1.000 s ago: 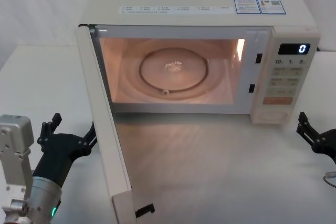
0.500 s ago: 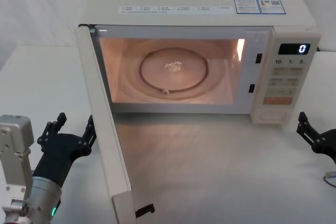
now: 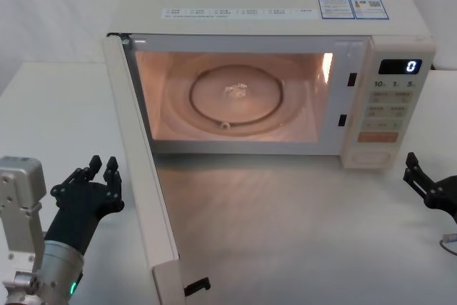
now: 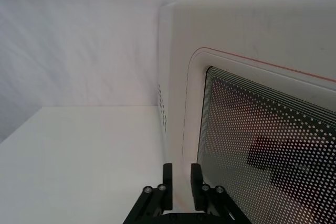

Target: Press the button to open the microwave door with one hand; close the microwave door with the other hand.

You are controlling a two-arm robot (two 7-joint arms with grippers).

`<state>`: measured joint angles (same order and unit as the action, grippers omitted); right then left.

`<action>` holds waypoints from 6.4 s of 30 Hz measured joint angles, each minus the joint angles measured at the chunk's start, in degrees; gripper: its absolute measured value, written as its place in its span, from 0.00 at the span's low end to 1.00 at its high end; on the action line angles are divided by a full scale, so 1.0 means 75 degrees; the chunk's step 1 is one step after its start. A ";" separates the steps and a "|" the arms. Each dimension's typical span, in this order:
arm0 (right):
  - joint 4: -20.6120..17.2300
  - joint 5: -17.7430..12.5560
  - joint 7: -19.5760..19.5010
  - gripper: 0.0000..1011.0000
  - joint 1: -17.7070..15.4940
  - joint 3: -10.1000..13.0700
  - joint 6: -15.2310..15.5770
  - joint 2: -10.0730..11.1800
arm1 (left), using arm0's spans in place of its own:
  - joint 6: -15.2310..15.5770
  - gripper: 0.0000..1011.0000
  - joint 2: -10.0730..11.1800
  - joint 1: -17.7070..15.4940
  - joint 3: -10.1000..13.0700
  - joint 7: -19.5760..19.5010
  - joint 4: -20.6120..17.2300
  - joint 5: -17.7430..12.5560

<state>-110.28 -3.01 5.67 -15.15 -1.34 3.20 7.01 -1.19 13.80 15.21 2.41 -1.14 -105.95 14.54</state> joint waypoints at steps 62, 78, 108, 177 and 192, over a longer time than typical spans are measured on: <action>0.0000 0.0000 0.0000 0.99 -0.0001 0.0001 0.0000 0.0000 | 0.0837 0.00 0.0784 0.0566 -0.1387 -0.1607 -0.1791 0.0445; 0.0000 0.0000 0.0000 0.99 0.0000 0.0001 0.0000 0.0000 | 0.1241 0.00 0.1806 0.0831 -0.2009 -0.3703 -0.1673 0.2836; 0.0000 0.0000 0.0000 0.99 0.0000 0.0001 0.0001 0.0000 | 0.0219 0.00 0.2765 -0.0490 -0.0263 -0.4544 -0.1013 0.2271; 0.0000 0.0000 0.0001 0.99 0.0000 0.0001 0.0000 0.0000 | 0.0198 0.00 0.1278 -0.3389 0.2656 -0.2839 0.0462 0.1183; 0.0000 0.0000 0.0000 0.99 0.0000 0.0001 0.0000 0.0000 | 0.0620 0.00 0.0777 -0.3833 0.2836 -0.2318 0.0787 0.0662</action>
<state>-110.28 -3.01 5.67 -15.15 -1.34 3.21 7.01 3.46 19.63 -13.53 23.68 -18.53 -100.05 19.51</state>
